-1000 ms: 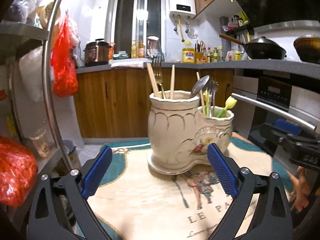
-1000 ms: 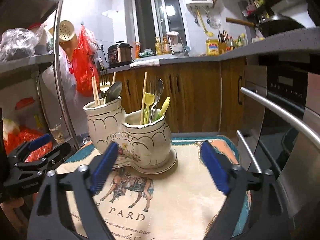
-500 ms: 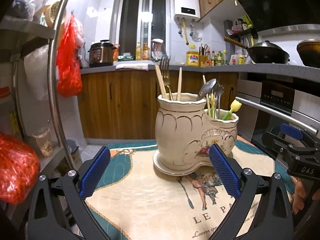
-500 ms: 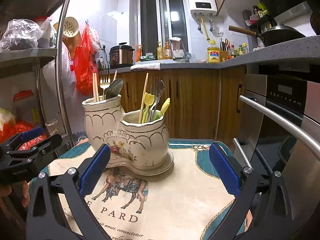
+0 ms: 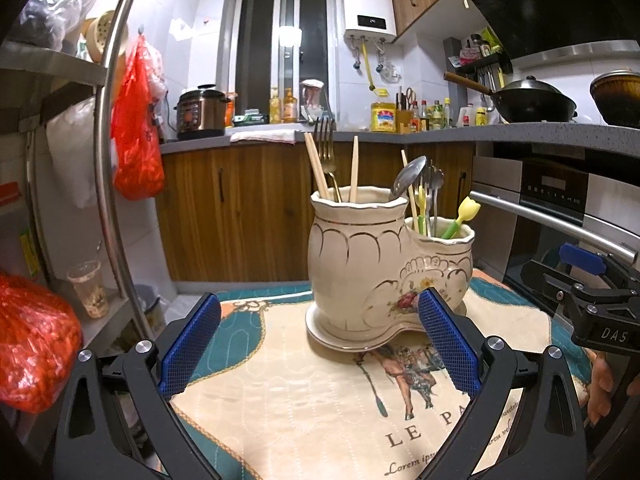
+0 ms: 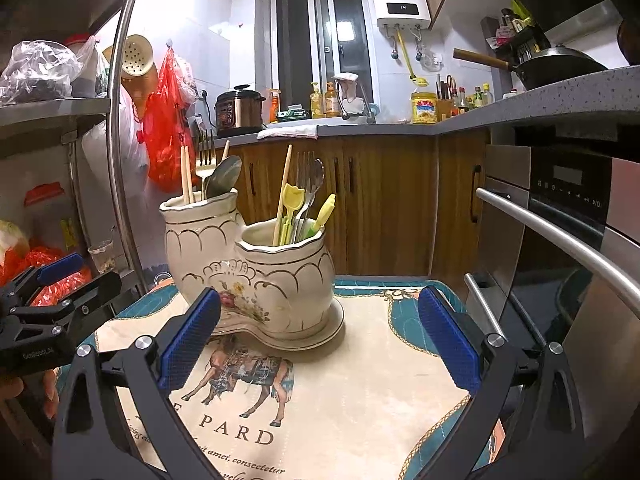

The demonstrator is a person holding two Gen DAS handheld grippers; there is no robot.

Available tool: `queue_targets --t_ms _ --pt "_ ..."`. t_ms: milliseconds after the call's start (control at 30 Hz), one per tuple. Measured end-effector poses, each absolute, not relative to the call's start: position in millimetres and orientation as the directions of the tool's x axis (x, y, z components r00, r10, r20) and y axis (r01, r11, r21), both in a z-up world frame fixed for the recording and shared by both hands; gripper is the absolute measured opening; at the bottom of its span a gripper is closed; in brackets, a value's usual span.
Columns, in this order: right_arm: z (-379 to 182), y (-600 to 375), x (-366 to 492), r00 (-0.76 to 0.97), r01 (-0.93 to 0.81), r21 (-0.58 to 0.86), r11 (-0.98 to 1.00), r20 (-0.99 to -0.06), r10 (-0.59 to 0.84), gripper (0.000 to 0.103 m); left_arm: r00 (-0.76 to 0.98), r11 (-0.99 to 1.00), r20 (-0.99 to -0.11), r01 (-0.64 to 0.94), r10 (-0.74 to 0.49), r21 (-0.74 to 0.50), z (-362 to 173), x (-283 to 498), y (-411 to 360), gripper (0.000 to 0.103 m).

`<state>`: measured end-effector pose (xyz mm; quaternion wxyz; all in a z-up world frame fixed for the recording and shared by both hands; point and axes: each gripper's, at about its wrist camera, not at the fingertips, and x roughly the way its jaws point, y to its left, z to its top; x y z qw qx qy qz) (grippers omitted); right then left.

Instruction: Organize utensils

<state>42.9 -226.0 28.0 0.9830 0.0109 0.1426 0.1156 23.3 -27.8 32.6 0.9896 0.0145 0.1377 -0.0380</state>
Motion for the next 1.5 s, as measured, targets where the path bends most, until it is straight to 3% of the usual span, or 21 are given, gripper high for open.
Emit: queue_targets --t_ms 1500 --pt "28.3 -226.5 43.4 0.932 -0.225 0.053 0.973 -0.279 0.231 0.098 0.960 0.997 -0.274 0.067 -0.058 0.025 32.6 23.4 -23.5 0.098"
